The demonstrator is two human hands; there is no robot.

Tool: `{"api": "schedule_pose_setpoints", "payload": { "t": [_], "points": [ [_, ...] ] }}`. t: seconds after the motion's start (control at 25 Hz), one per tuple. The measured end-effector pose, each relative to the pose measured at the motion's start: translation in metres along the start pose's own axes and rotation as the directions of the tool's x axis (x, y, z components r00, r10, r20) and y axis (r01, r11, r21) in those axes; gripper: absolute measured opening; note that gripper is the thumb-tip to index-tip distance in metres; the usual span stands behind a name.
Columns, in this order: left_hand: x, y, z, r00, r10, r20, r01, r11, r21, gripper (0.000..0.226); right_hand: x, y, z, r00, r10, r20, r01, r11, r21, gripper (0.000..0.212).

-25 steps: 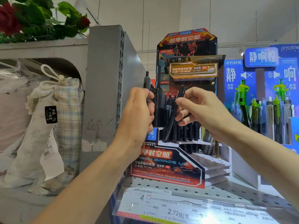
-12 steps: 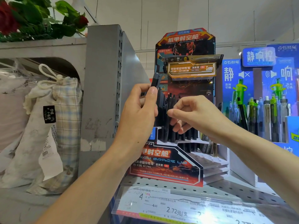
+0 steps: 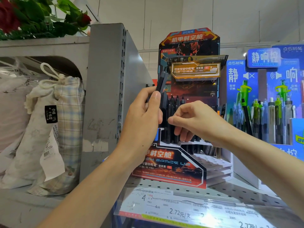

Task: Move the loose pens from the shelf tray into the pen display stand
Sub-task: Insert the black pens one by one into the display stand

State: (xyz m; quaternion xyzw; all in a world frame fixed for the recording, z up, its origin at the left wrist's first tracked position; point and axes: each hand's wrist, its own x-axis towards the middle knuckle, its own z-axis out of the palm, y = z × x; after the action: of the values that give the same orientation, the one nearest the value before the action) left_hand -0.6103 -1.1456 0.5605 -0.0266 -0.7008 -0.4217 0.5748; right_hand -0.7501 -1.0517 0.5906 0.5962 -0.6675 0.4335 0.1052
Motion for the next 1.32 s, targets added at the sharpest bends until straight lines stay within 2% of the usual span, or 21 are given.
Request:
{"api": "schedule_pose_setpoints", "payload": {
  "t": [0.12,0.2,0.28,0.32,0.52,0.68,0.76,0.84,0.96,1.08,1.32],
  "points": [
    [-0.001,0.0,0.004,0.996,-0.084,-0.004,0.084,0.995,-0.06,0.02,-0.002,0.001,-0.004,0.996,-0.06,-0.061,0.056,0.997,-0.055,0.024],
    [-0.003,0.001,0.006,0.994,-0.094,0.053,0.099,0.991,-0.092,0.017,-0.003,0.0,-0.01,0.989,-0.1,-0.112,0.116,0.982,0.15,0.021],
    [-0.007,0.002,0.008,0.988,-0.093,0.127,0.107,0.988,-0.114,0.015,-0.005,-0.004,-0.017,0.99,-0.126,-0.071,0.144,0.893,0.427,0.017],
    [-0.009,0.002,0.009,0.982,-0.094,0.161,0.113,0.987,-0.115,0.014,-0.006,-0.005,-0.019,0.988,-0.148,-0.051,0.153,0.859,0.489,0.019],
    [-0.012,0.002,0.013,0.974,-0.091,0.209,0.107,0.992,-0.068,0.017,-0.006,-0.007,-0.02,0.982,-0.163,-0.097,0.189,0.857,0.479,0.033],
    [-0.024,-0.003,0.008,0.953,-0.158,0.258,0.168,0.986,-0.016,0.02,-0.004,-0.009,-0.032,0.987,-0.065,-0.15,0.144,0.783,0.606,0.022],
    [-0.036,-0.009,0.004,0.938,-0.186,0.294,0.185,0.982,0.032,0.015,-0.003,-0.007,-0.035,0.984,-0.027,-0.176,0.13,0.783,0.608,0.018],
    [-0.05,-0.014,0.001,0.921,-0.178,0.346,0.14,0.981,0.133,0.011,-0.002,-0.003,-0.035,0.981,0.011,-0.193,0.106,0.804,0.585,0.017],
    [-0.066,-0.018,-0.001,0.886,-0.165,0.433,0.053,0.964,0.259,0.01,-0.003,0.004,-0.027,0.97,0.009,-0.243,0.094,0.907,0.41,0.018],
    [-0.078,-0.018,-0.001,0.854,-0.207,0.477,0.081,0.959,0.271,0.008,-0.004,0.008,-0.019,0.963,-0.039,-0.268,0.115,0.955,0.274,0.023],
    [-0.085,-0.018,0.0,0.851,-0.188,0.489,-0.004,0.931,0.366,0.007,-0.004,0.009,-0.018,0.969,-0.054,-0.243,0.113,0.964,0.24,0.024]
  ]
}}
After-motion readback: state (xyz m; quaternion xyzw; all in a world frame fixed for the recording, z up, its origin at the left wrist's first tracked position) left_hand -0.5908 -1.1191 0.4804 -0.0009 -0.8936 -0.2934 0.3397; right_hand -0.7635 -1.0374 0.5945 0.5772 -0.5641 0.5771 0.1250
